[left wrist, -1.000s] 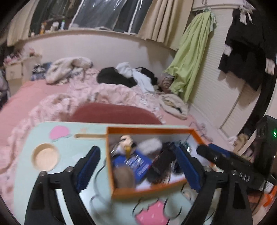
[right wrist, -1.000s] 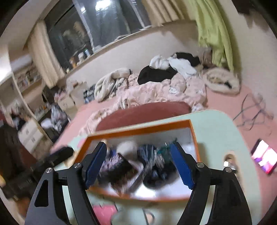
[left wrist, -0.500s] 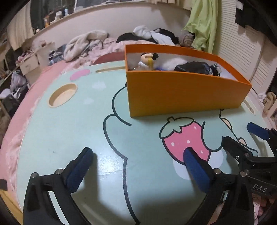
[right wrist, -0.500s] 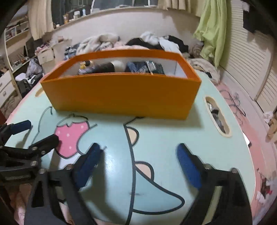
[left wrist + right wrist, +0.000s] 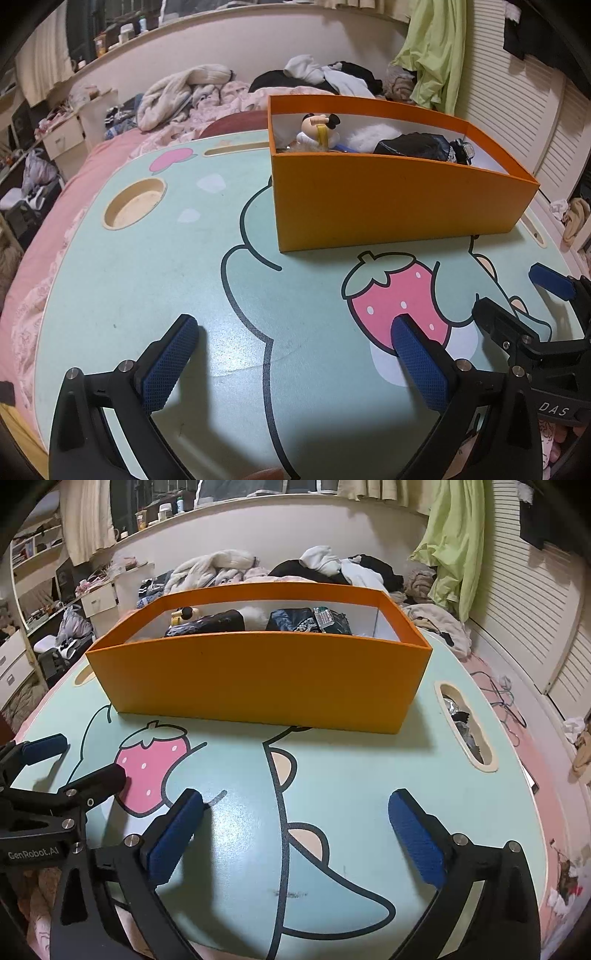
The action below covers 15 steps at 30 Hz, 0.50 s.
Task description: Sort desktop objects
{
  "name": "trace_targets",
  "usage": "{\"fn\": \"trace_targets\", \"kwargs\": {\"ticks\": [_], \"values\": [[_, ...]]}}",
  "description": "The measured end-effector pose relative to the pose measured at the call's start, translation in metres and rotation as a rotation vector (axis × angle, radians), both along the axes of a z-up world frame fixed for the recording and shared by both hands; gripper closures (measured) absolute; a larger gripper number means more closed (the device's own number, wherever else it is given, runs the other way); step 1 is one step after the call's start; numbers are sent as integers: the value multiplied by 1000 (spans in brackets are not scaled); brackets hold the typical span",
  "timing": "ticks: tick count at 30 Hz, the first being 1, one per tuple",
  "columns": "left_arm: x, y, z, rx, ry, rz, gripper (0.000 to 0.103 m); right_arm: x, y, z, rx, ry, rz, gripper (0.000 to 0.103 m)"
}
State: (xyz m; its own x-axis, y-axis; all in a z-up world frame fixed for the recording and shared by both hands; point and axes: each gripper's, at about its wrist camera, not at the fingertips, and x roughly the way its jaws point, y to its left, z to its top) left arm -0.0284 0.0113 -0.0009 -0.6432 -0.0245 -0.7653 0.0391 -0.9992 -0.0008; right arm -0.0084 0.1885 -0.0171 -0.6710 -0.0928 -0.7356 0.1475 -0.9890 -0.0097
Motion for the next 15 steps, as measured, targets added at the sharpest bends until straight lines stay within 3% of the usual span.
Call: {"fn": "trace_targets", "kwargs": {"ticks": [15], "values": [[0, 0, 0, 0, -1, 1, 0, 1, 0, 0, 1, 0, -1, 2]]}}
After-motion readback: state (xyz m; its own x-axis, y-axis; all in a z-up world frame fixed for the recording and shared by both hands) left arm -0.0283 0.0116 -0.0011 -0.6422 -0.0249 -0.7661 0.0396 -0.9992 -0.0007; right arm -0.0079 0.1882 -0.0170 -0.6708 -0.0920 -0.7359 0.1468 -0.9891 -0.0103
